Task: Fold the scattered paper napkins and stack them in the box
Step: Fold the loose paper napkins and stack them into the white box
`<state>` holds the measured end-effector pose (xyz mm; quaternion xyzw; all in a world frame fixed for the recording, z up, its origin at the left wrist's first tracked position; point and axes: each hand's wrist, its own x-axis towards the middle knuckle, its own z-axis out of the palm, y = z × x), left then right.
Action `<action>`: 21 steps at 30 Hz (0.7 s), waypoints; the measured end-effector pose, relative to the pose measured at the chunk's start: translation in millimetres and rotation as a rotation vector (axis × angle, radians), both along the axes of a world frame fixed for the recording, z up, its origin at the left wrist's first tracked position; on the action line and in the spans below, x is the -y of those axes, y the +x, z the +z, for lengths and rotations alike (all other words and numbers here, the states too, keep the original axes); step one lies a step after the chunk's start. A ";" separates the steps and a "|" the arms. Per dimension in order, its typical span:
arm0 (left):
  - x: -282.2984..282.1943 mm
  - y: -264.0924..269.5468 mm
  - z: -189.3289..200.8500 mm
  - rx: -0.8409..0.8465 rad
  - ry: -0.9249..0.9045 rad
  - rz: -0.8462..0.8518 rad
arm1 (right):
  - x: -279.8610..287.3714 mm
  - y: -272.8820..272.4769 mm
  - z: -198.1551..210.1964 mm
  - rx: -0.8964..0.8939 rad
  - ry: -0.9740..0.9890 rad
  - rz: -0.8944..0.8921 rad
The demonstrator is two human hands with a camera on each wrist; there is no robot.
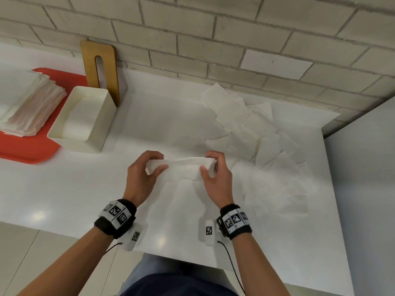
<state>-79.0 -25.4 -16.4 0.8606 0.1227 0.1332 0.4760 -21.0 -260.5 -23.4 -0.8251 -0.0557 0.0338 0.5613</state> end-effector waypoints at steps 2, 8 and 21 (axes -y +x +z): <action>0.4 -0.1 -19.2 -0.103 -0.043 0.010 | -7.6 0.4 -7.2 -0.013 -0.036 -0.026; 8.9 -3.9 -11.5 0.059 -0.039 0.029 | -13.4 -6.7 9.6 0.043 0.023 -0.077; -83.1 7.8 53.7 0.008 -0.020 0.030 | -74.3 -5.2 37.2 0.147 -0.149 0.225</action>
